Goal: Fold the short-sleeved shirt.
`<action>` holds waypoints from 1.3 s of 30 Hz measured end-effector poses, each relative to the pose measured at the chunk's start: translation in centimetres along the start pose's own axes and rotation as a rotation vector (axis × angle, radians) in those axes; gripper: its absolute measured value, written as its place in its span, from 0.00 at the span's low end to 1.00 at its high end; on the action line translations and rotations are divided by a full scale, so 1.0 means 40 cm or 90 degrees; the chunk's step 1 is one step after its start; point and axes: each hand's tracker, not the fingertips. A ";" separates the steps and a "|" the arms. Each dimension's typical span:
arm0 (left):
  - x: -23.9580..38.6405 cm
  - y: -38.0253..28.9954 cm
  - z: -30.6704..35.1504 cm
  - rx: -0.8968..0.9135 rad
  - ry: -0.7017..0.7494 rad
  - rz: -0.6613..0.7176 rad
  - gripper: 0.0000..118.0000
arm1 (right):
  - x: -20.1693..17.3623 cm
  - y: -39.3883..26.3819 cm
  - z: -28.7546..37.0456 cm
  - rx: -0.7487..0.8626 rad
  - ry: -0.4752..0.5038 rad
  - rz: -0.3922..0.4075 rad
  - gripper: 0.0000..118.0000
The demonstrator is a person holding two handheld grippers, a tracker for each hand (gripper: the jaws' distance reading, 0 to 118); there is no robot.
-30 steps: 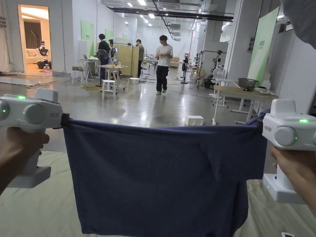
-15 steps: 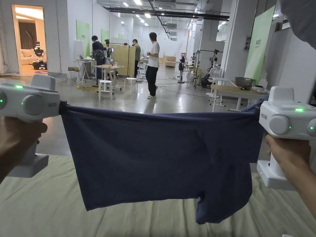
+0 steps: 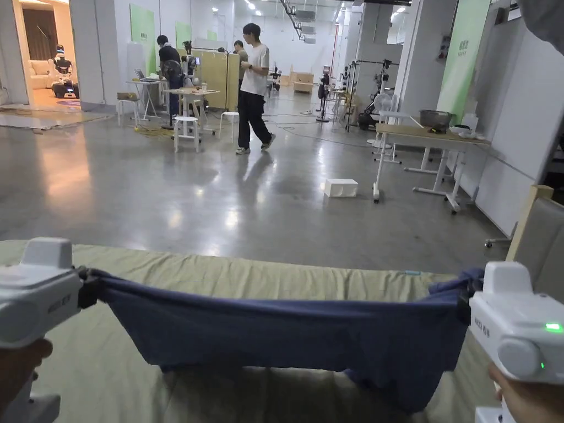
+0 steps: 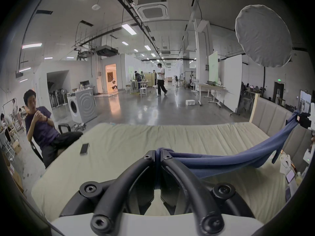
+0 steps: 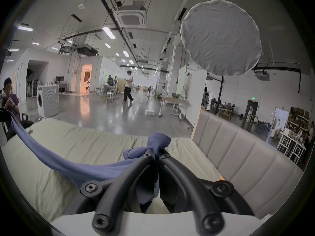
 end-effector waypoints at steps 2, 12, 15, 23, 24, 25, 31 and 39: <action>-0.011 -0.084 0.054 -0.019 -0.007 0.004 0.04 | 0.000 -0.067 0.048 -0.041 0.021 0.003 0.02; -0.042 -0.354 0.276 -0.114 -0.032 0.015 0.04 | 0.019 -0.278 0.313 -0.123 0.048 0.030 0.02; -0.050 -0.401 0.328 -0.148 -0.038 0.021 0.04 | 0.026 -0.318 0.366 -0.164 0.062 0.039 0.02; -0.042 -0.536 0.375 -0.259 -0.050 -0.008 0.04 | 0.015 -0.455 0.439 -0.289 0.082 0.065 0.02; -0.036 -0.562 0.368 -0.280 -0.051 -0.015 0.04 | 0.010 -0.480 0.438 -0.310 0.088 0.070 0.02; -0.033 -0.585 0.360 -0.296 -0.055 -0.014 0.04 | 0.005 -0.504 0.434 -0.331 0.089 0.071 0.02; -0.020 -0.736 0.269 -0.411 -0.055 -0.023 0.04 | -0.032 -0.663 0.379 -0.449 0.092 0.096 0.02; -0.010 -0.805 0.223 -0.457 -0.040 -0.009 0.05 | -0.047 -0.760 0.341 -0.492 0.080 0.074 0.06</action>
